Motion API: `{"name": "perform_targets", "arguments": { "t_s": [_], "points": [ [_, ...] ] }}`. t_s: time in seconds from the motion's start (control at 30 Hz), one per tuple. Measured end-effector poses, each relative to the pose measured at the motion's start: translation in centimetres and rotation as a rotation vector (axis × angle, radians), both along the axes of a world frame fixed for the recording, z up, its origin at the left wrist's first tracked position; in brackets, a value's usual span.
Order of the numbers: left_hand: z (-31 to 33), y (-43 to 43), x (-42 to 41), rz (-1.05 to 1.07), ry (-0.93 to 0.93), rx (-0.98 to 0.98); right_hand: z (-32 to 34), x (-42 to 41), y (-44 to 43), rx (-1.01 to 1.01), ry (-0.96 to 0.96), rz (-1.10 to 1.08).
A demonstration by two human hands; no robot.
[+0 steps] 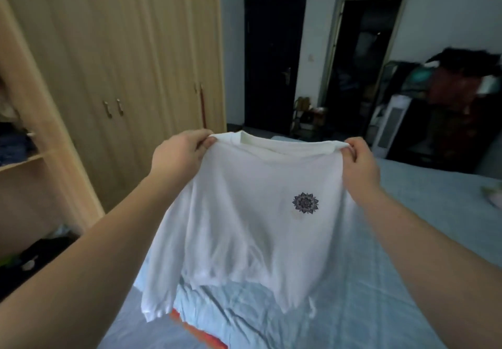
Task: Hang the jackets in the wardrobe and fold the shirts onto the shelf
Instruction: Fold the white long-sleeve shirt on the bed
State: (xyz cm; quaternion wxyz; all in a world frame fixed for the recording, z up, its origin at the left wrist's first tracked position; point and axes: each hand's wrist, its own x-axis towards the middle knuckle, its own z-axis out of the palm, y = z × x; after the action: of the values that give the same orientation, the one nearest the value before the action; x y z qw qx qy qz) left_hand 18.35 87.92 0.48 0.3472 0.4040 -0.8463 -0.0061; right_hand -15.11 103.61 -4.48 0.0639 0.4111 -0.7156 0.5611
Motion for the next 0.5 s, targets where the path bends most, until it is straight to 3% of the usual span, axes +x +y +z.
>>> {"name": "perform_targets", "arguments": {
  "t_s": [0.17, 0.3, 0.5],
  "points": [
    [0.6, 1.5, -5.2, -0.04, 0.186, 0.063, 3.9, -1.7, 8.5, 0.057, 0.28, -0.176],
    [0.6, 3.4, -10.4, -0.106, 0.348, 0.291, 5.3, -3.1, 14.2, 0.198, 0.484, -0.396],
    [-0.5, 6.2, -16.1, -0.236, 0.394, 0.332, 5.8, -4.6, 20.8, 0.333, 0.492, -0.643]
  ]
}}
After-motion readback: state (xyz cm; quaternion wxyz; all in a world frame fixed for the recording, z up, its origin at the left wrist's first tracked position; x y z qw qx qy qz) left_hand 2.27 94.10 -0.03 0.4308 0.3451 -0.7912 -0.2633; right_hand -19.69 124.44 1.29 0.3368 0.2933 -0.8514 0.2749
